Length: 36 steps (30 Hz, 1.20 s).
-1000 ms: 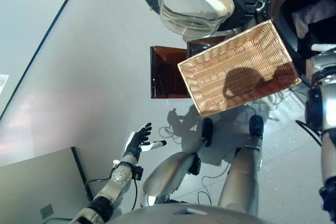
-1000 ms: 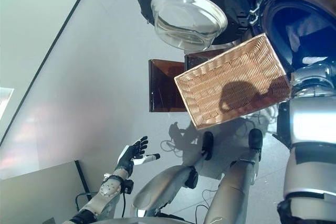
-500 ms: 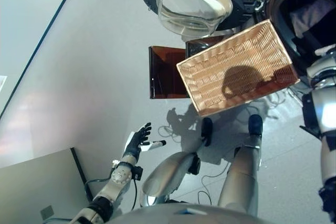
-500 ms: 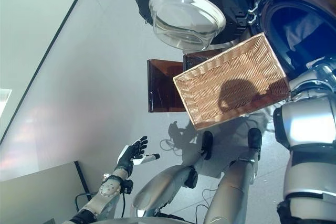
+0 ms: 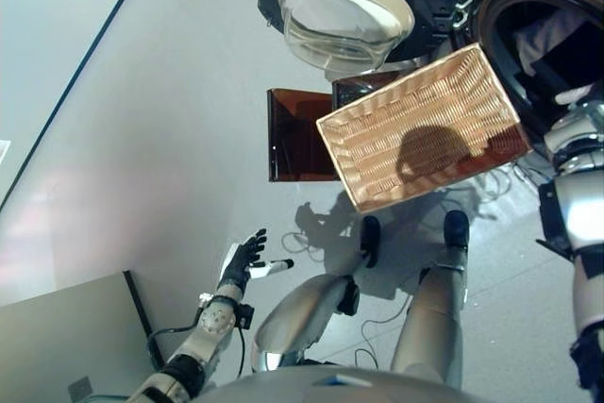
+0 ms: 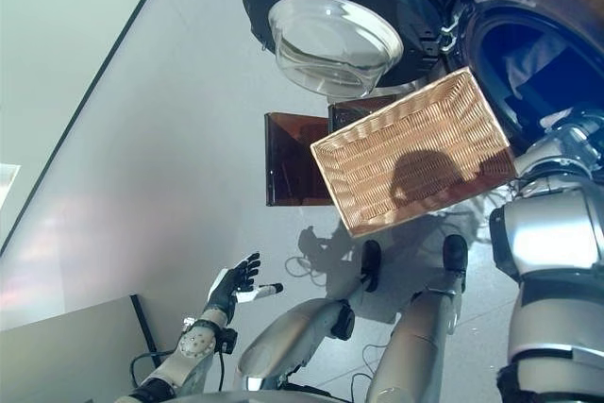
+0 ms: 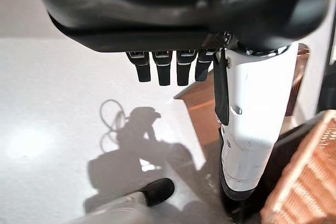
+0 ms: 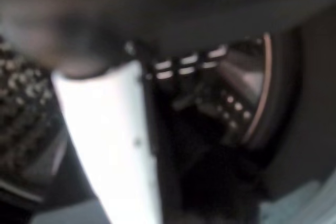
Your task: Pick up the clothes and place them into the washing machine
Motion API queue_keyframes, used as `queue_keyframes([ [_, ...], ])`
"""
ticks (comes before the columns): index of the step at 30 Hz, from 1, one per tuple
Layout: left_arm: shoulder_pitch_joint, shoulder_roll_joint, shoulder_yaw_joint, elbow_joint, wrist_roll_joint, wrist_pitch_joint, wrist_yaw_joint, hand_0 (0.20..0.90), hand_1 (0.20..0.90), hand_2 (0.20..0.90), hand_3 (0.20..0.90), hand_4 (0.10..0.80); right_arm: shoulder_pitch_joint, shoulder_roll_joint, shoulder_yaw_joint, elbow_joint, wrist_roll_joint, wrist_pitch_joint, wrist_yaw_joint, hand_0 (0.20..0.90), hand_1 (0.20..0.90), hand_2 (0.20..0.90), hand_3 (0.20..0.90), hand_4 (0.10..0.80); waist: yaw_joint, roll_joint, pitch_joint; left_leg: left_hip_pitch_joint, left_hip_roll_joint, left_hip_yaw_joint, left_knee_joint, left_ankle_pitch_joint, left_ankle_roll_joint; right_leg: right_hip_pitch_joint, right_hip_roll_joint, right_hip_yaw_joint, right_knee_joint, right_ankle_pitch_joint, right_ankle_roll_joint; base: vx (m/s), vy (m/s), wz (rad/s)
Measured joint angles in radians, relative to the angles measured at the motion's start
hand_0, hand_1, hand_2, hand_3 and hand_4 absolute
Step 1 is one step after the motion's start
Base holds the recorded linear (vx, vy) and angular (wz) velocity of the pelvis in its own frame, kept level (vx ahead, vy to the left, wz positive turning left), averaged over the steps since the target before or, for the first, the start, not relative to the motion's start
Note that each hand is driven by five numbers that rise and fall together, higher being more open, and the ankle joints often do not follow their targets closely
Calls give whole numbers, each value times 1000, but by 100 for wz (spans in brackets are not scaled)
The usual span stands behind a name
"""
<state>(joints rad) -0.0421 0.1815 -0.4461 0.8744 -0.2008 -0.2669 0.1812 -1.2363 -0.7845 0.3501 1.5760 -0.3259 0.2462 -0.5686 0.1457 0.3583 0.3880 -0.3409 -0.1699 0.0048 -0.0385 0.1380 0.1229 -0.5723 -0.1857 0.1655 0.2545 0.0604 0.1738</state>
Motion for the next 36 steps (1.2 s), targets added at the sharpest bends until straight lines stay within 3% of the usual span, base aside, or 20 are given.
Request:
queue_keyframes([
  [7,-5,-21,21,31,20,-1,21,900,900,900,900,800,96,-6,-80,-72,3,-18,0,900,900,900,900,800,-1,-1,1,43,4,-4,1,-11,-1,65,-1,-15,-36,1,-2,16,-6,-1],
  [12,-6,-38,52,42,45,0,37,900,900,900,900,800,252,-1,-161,-191,20,-52,-2,900,900,900,900,800,1,-3,2,102,20,-13,1,-29,-12,150,8,-41,-78,-1,-11,52,-18,-3],
  [23,-1,-66,52,87,99,1,41,900,900,900,900,800,378,47,-199,-188,21,-93,-7,900,900,900,900,800,3,-4,3,203,42,-15,1,-39,-21,294,22,-72,-142,0,-31,67,-18,1],
  [28,-3,-69,62,106,130,0,43,900,900,900,900,800,416,86,-204,-190,20,-94,-8,900,900,900,900,800,0,-4,3,251,58,-16,-3,-52,-37,361,34,-83,-183,4,-39,67,-14,-1],
  [36,-3,-77,83,118,153,14,60,900,900,900,900,800,439,123,-205,-198,21,-98,-7,900,900,900,900,800,-19,-9,6,284,71,-15,-12,-61,-32,405,47,-95,-200,8,-45,69,-8,-5],
])
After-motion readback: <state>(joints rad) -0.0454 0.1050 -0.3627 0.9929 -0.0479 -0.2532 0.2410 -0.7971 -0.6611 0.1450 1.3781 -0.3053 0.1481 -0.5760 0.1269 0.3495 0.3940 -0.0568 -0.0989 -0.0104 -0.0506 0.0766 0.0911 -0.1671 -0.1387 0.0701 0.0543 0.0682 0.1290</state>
